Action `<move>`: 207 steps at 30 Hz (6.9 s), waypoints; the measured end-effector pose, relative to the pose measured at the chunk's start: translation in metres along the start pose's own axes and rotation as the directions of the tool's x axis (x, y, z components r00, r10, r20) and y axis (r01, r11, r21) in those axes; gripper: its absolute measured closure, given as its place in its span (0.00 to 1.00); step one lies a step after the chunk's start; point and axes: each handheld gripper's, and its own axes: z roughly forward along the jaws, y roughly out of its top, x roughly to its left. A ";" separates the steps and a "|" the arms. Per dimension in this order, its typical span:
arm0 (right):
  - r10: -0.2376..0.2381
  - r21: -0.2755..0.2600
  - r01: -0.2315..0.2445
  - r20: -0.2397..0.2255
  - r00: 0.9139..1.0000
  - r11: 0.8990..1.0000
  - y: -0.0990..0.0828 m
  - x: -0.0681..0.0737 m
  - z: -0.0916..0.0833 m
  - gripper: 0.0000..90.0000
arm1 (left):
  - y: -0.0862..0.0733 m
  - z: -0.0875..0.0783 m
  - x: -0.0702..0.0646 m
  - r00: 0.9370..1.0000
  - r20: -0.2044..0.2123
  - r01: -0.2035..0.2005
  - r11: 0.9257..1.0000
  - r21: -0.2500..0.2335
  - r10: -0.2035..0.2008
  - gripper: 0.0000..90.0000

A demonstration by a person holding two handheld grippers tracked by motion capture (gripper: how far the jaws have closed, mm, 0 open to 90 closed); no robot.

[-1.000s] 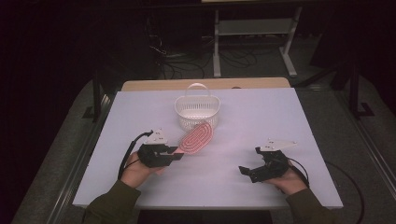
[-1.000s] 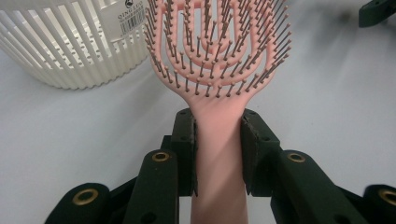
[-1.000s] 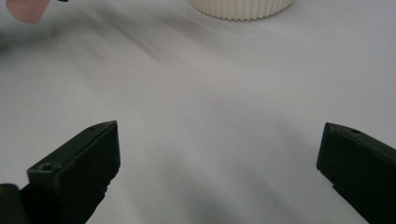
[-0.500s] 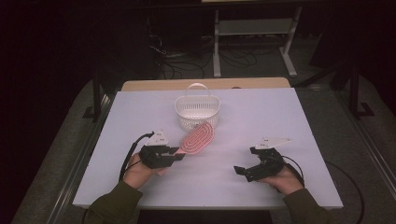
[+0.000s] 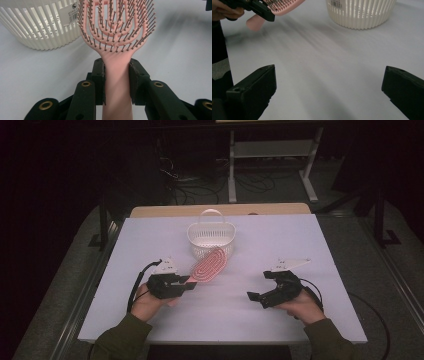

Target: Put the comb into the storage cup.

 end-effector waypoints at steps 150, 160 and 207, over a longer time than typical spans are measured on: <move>0.184 -0.103 -0.204 -0.177 0.967 0.974 0.069 0.006 0.074 0.48 | -0.001 0.023 -0.026 0.998 -0.054 -0.032 0.995 -0.098 0.026 0.78; 0.179 -0.113 -0.204 -0.200 0.963 0.972 0.069 0.008 0.073 0.55 | -0.001 0.025 -0.027 0.996 -0.069 -0.069 0.995 -0.069 0.065 0.78; 0.175 -0.186 -0.235 -0.289 0.941 0.954 0.071 0.009 0.065 0.70 | 0.001 0.028 -0.025 0.996 -0.054 -0.078 0.994 -0.070 0.074 0.69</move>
